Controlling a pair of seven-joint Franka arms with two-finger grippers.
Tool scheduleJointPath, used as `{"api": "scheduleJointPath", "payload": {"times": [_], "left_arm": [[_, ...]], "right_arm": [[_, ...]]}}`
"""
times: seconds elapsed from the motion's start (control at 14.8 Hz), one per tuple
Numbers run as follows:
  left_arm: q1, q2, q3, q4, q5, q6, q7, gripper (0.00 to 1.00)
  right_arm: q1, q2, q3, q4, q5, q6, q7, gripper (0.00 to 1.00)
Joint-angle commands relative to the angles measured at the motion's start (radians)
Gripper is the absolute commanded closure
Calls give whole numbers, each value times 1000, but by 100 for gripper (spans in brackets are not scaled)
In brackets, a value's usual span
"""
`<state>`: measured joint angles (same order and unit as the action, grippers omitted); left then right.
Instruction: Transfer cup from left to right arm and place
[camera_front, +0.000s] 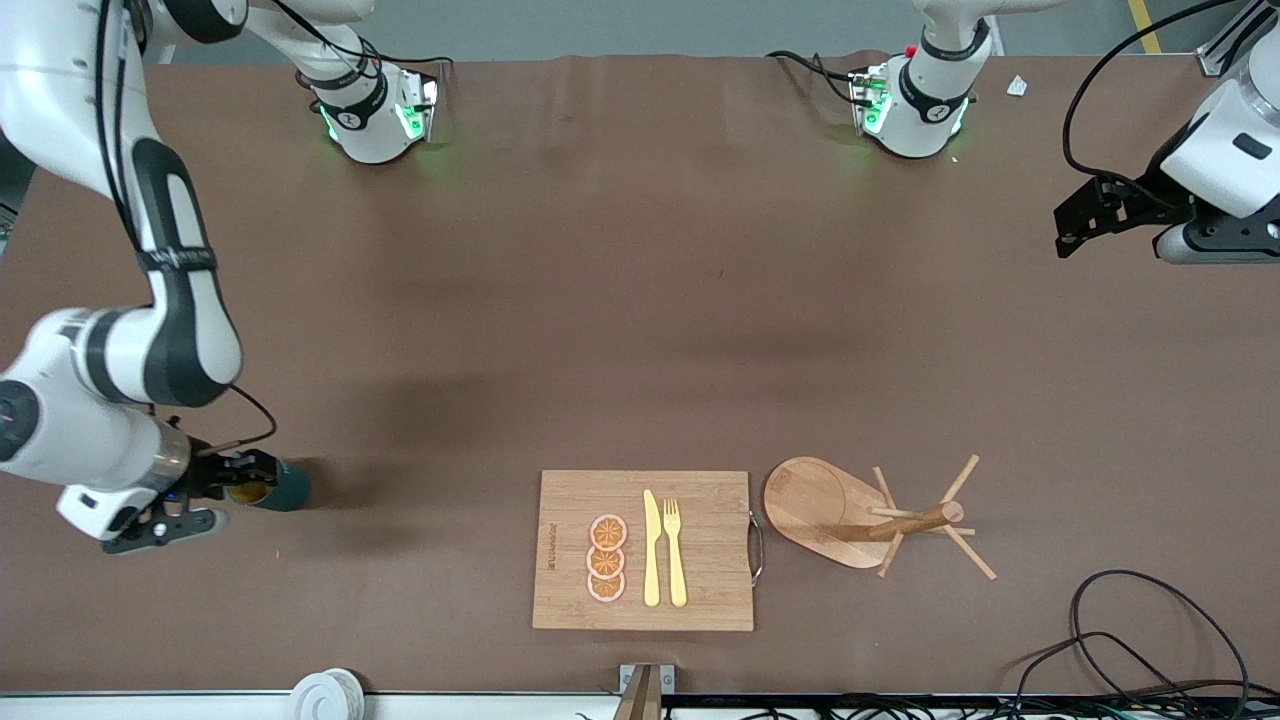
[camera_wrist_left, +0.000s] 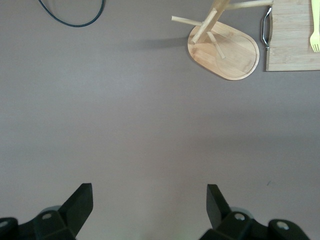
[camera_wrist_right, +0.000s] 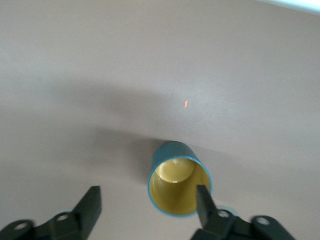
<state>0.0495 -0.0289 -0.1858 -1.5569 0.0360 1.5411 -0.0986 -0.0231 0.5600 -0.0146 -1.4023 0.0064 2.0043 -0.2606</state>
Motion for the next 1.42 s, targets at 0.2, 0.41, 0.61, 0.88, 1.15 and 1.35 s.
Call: {"api": "scheduleJointPath", "payload": {"times": [0.2,0.41,0.61,0.88,1.15,1.35], "left_arm": [[9,-16,-1,-6,-16,-9,0,0],[6,-14,-1,5,-18,-4,-1,0],[7,-20,-1,12,-16,-13,14,0],[7,-20,-1,31,-18,-21,2,0],[0,-17,-4,44,-15,-22,3,0],[-4,-6,-4,46,-15,-21,17,0]], "right_arm": [[-6,-341,11,-127,-5,-231,161,0],[-3,-541,13,-294,-5,-211,162,0],[6,-676,18,-391,-6,-211,193,0],[-4,-637,16,-214,-19,-335,196,0],[-18,-606,10,-158,-17,-340,196,0],[-18,-606,11,-156,-20,-340,198,0]]}}
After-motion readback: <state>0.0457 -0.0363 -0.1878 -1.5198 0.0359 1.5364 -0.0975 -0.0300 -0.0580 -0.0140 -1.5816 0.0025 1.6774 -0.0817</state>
